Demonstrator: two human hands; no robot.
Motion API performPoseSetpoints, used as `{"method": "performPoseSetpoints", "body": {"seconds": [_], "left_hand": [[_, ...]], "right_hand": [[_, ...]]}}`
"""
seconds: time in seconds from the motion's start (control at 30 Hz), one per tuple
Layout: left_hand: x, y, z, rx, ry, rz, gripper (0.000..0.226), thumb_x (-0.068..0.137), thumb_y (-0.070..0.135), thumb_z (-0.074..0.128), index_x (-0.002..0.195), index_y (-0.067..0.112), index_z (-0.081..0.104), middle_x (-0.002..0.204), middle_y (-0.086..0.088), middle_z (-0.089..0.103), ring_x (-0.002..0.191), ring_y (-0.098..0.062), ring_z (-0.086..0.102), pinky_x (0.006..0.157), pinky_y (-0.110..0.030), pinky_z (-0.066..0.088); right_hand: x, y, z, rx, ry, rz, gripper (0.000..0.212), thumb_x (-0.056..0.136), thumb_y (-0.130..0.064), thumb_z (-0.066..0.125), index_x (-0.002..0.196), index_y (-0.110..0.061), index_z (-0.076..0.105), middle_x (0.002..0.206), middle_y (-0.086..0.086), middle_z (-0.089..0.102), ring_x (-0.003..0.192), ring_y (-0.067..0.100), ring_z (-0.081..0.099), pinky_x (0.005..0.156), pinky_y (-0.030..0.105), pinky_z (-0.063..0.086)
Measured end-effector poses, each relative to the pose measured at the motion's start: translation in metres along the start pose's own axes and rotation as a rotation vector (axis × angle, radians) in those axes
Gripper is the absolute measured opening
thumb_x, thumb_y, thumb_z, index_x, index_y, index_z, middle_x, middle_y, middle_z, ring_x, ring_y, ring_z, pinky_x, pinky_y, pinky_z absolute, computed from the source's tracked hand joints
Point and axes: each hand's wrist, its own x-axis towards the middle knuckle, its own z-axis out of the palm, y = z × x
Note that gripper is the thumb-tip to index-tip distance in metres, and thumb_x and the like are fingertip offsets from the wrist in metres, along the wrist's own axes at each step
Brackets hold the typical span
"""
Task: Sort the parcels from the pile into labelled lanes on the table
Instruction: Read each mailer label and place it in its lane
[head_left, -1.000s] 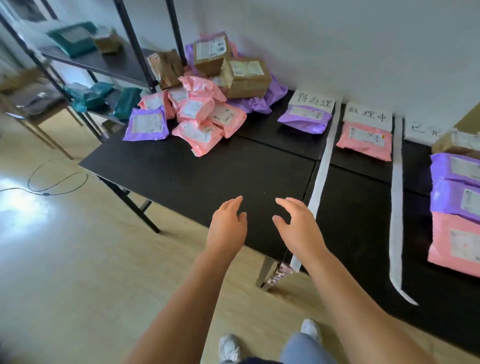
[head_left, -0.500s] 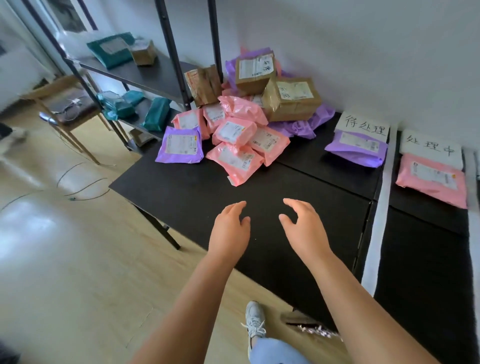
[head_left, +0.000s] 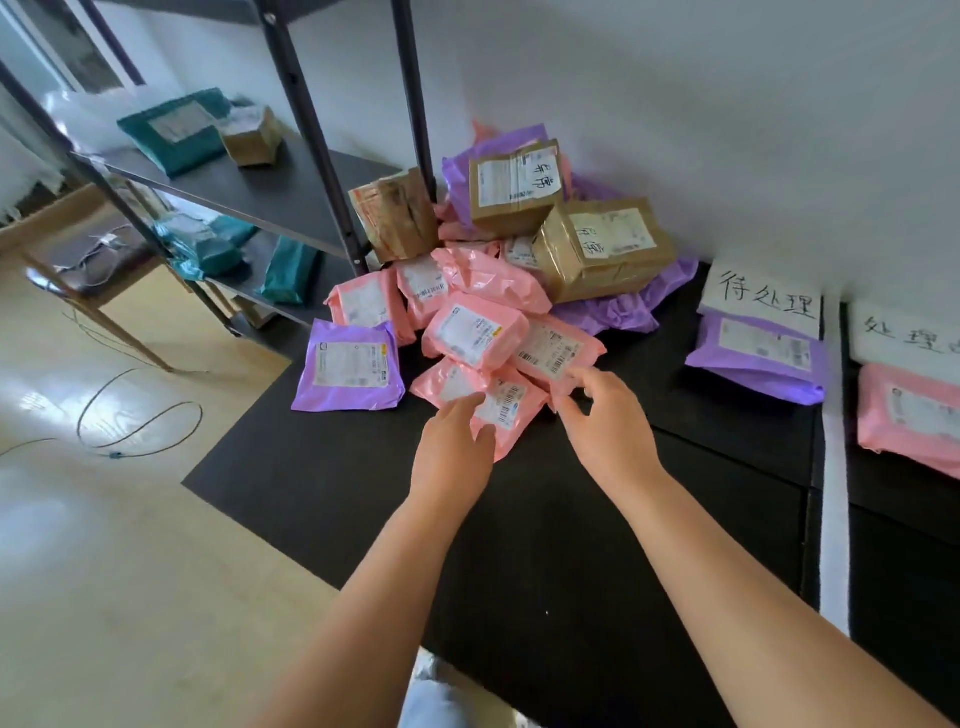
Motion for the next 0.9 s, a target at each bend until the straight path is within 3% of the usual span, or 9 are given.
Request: {"method": "performPoseSetpoints", "body": {"seconds": [0.17, 0.4, 0.63, 0.73, 0.9], "left_hand": [[0.068, 0.007, -0.009, 0.017, -0.049, 0.074, 0.046, 0.100, 0.018, 0.048, 0.146, 0.024, 0.044, 0.151, 0.001, 0.044, 0.137, -0.018, 0.042, 0.102, -0.030, 0.038], [0.152, 0.003, -0.020, 0.088, -0.180, 0.150, 0.045, 0.103, 0.012, 0.040, 0.147, 0.019, 0.044, 0.151, -0.004, 0.045, 0.136, -0.023, 0.044, 0.107, -0.037, 0.039], [0.188, -0.009, -0.028, 0.080, -0.260, 0.173, 0.045, 0.104, 0.013, 0.038, 0.148, 0.021, 0.042, 0.153, -0.001, 0.042, 0.138, -0.021, 0.041, 0.108, -0.036, 0.038], [0.195, -0.012, -0.035, 0.046, -0.270, 0.165, 0.044, 0.104, 0.015, 0.039, 0.147, 0.022, 0.042, 0.153, 0.000, 0.042, 0.138, -0.020, 0.042, 0.110, -0.037, 0.038], [0.199, -0.008, -0.044, -0.039, -0.245, 0.175, 0.042, 0.103, 0.018, 0.044, 0.144, 0.022, 0.046, 0.148, 0.001, 0.048, 0.133, -0.019, 0.047, 0.106, -0.038, 0.043]], "right_hand": [[0.057, -0.016, 0.018, -0.112, 0.080, -0.025, 0.038, 0.097, -0.021, 0.060, 0.135, -0.018, 0.059, 0.128, 0.003, 0.063, 0.113, 0.018, 0.061, 0.090, 0.037, 0.054], [0.145, -0.042, 0.045, -0.248, 0.111, 0.081, 0.036, 0.097, -0.032, 0.059, 0.130, -0.020, 0.058, 0.119, 0.003, 0.064, 0.110, 0.024, 0.061, 0.092, 0.043, 0.049], [0.199, -0.056, 0.063, -0.492, 0.045, 0.151, 0.042, 0.096, -0.040, 0.059, 0.133, -0.021, 0.055, 0.121, 0.004, 0.062, 0.114, 0.029, 0.057, 0.096, 0.042, 0.041], [0.204, -0.059, 0.067, -0.536, 0.052, 0.173, 0.031, 0.096, -0.030, 0.058, 0.125, -0.019, 0.061, 0.118, 0.005, 0.062, 0.110, 0.027, 0.057, 0.096, 0.041, 0.042], [0.197, -0.058, 0.069, -0.421, 0.178, 0.147, 0.016, 0.095, -0.015, 0.058, 0.109, -0.015, 0.067, 0.109, 0.004, 0.060, 0.093, 0.026, 0.061, 0.072, 0.033, 0.040]]}}
